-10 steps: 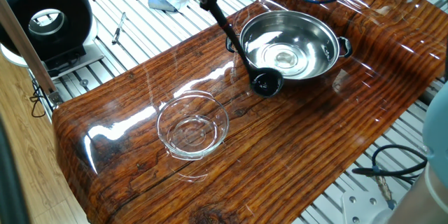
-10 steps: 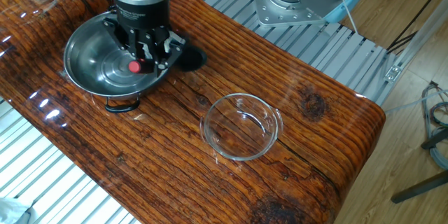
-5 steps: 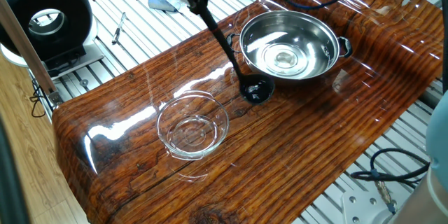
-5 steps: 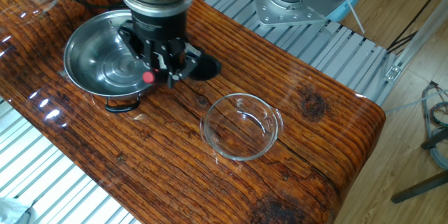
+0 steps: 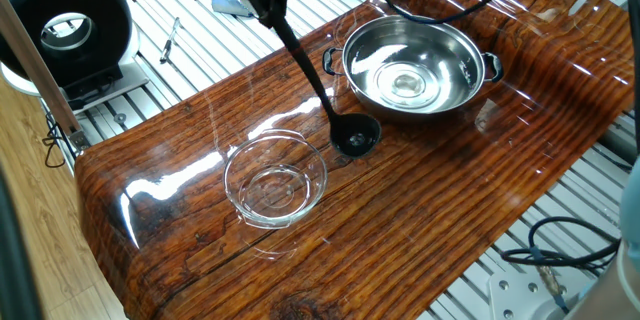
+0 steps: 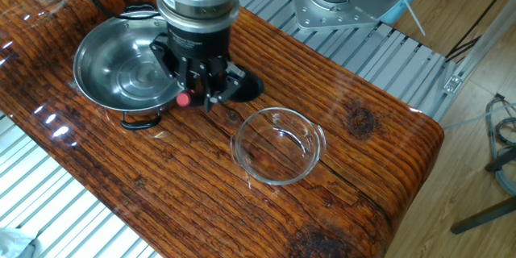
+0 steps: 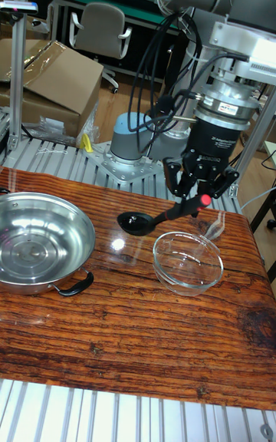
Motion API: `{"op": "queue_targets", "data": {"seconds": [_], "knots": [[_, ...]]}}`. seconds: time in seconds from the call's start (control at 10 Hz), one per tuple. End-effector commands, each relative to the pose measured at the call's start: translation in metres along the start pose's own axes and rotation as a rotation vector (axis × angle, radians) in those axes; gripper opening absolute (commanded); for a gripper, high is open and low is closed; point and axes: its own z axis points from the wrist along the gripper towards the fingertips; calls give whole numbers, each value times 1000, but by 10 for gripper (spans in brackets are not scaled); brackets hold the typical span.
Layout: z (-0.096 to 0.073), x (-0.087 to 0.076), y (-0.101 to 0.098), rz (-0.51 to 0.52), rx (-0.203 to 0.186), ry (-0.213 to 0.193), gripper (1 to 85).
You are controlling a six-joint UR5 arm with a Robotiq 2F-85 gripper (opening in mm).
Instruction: Scoop water with a large spoon from one bowl to another
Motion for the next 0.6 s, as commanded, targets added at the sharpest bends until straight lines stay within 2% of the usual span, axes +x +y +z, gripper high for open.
{"op": "queue_targets", "data": {"seconds": [0.0,0.3,0.5], "knots": [[0,1,2,-3,12,4,10],[0,5,4,-31,5,19,10],[0,7,0,-49,21,26,10]]}}
